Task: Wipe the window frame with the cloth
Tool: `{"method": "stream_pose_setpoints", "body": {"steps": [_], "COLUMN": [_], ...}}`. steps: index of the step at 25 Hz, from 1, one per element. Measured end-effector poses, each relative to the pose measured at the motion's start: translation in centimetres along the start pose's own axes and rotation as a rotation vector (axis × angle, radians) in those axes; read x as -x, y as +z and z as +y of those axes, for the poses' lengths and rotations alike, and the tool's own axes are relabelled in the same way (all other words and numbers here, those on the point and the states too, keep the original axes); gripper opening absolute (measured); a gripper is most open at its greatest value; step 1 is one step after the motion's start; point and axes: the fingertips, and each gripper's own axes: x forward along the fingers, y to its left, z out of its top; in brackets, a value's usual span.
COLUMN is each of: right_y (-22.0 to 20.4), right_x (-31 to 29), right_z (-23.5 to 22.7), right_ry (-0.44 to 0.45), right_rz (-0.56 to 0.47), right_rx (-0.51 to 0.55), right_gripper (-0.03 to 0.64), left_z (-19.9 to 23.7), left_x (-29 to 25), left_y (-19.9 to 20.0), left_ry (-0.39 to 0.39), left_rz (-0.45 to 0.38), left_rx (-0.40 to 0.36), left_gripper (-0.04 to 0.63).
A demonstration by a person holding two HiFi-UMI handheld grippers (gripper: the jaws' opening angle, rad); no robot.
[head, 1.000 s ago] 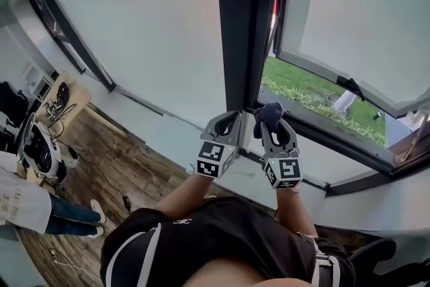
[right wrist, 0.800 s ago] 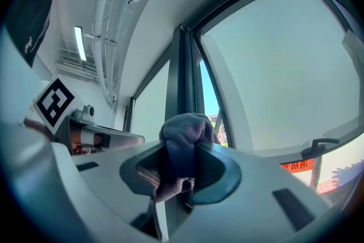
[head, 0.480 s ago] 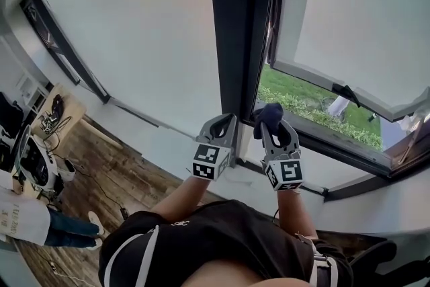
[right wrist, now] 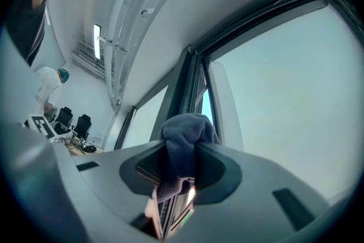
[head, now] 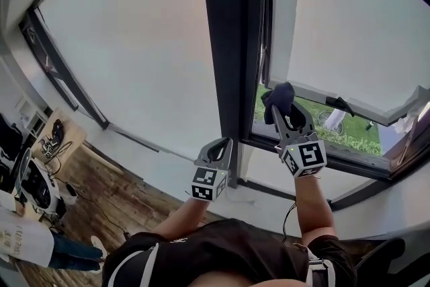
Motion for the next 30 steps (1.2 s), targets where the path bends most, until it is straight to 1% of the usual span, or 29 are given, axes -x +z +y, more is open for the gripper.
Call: {"method": "stream_pose_setpoints", "body": {"steps": [5, 8, 11, 16, 19, 22, 25, 27, 30], "right_y": [5.6, 9.6, 13.7, 20.0, 22.8, 24.3, 26.9, 28.3, 28.7], "right_x": [-2.3, -3.6, -4.8, -7.5, -9.7, -11.2, -13.3, -14.7, -15.2], "right_z": [-2.2, -2.8, -3.1, -4.1, -5.2, -7.0, -8.4, -8.5, -8.1], "right_ry": [0.003, 0.037, 0.086, 0.190, 0.227, 0.219, 0.187, 0.183, 0.200], "right_rz": [-0.035, -0.067, -0.094, -0.071, -0.040, -0.027, -0.047, -0.053, -0.050], "right_rx": [0.114, 0.182, 0.207, 0.157, 0.104, 0.046, 0.014, -0.012, -0.046], "right_gripper": [0.118, 0.118, 0.119, 0.120, 0.120, 0.120, 0.120, 0.121, 0.121], "left_z": [0.1, -0.2, -0.4, -0.6, -0.5, -0.1, 1.1, 1.8, 1.8], "left_x": [0.7, 0.9, 1.5, 1.9, 2.6, 3.2, 3.7, 4.1, 4.4], "left_y": [0.4, 0.8, 1.1, 1.5, 2.1, 2.4, 3.4, 3.9, 3.0], "left_ry": [-0.003, -0.011, -0.017, -0.022, -0.017, -0.002, 0.011, 0.016, 0.020], "left_rz": [-0.012, -0.026, -0.029, -0.044, -0.058, -0.078, -0.090, -0.092, -0.090], "left_rx": [0.005, 0.002, 0.003, 0.008, 0.007, 0.014, 0.027, 0.033, 0.042], "left_gripper": [0.009, 0.009, 0.009, 0.009, 0.009, 0.009, 0.009, 0.009, 0.009]}}
